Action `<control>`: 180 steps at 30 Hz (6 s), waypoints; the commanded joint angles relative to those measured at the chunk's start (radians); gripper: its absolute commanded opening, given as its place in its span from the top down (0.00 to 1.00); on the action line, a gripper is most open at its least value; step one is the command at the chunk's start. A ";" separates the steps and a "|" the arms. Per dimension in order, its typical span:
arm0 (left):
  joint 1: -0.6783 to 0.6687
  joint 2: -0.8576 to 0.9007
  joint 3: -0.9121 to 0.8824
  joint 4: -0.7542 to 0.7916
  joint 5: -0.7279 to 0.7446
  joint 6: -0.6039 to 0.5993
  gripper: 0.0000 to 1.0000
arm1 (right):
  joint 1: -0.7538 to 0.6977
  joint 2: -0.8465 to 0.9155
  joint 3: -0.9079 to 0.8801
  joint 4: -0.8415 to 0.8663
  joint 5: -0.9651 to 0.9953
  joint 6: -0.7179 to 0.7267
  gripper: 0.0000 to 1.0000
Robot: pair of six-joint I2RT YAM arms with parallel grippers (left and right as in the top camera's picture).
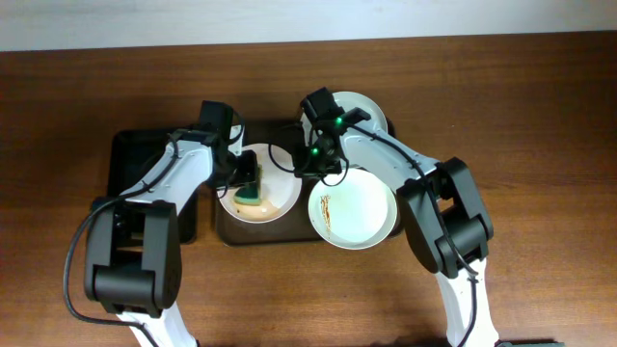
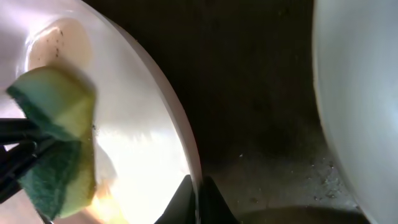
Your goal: Clean dirty plates on tray and stack at the side
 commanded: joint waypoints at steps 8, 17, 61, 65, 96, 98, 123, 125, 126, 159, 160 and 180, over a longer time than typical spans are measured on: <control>0.222 0.016 0.251 -0.051 0.445 0.090 0.99 | 0.006 -0.001 -0.010 0.014 -0.119 -0.018 0.96; 0.343 0.016 0.377 -0.181 0.444 0.076 0.99 | -0.029 -0.224 -0.007 -0.117 0.166 -0.019 0.96; 0.345 0.016 0.377 -0.238 0.392 0.085 0.99 | 0.423 -0.337 -0.009 -0.147 1.226 0.207 0.96; 0.331 0.016 0.377 -0.304 0.345 0.117 0.99 | 0.271 -0.320 -0.012 -0.114 0.912 0.309 0.96; -0.076 0.020 -0.062 0.126 -0.441 -0.408 0.99 | 0.145 -0.109 -0.019 -0.008 0.661 0.457 0.96; -0.098 0.021 -0.082 0.159 -0.511 -0.409 0.99 | 0.145 -0.109 -0.019 -0.008 0.661 0.457 0.96; 0.088 0.017 -0.049 0.269 0.294 -0.149 0.99 | 0.145 -0.109 -0.052 0.001 0.557 0.430 0.96; 0.075 0.018 -0.050 0.229 0.286 -0.069 0.99 | 0.145 -0.109 -0.052 0.010 0.557 0.428 0.96; 0.060 0.019 -0.050 0.201 0.265 -0.012 0.99 | 0.145 -0.109 -0.052 0.011 0.557 0.428 0.96; 0.021 0.020 -0.050 0.264 -0.244 0.205 0.99 | 0.055 0.002 -0.097 0.235 0.268 0.266 0.81; 0.021 0.020 -0.050 0.264 -0.244 0.205 0.99 | 0.055 0.002 -0.097 0.231 0.268 0.266 0.88; 0.087 -0.386 -0.032 0.253 -0.221 0.044 0.99 | 0.058 -0.158 0.009 -0.081 0.500 0.103 0.96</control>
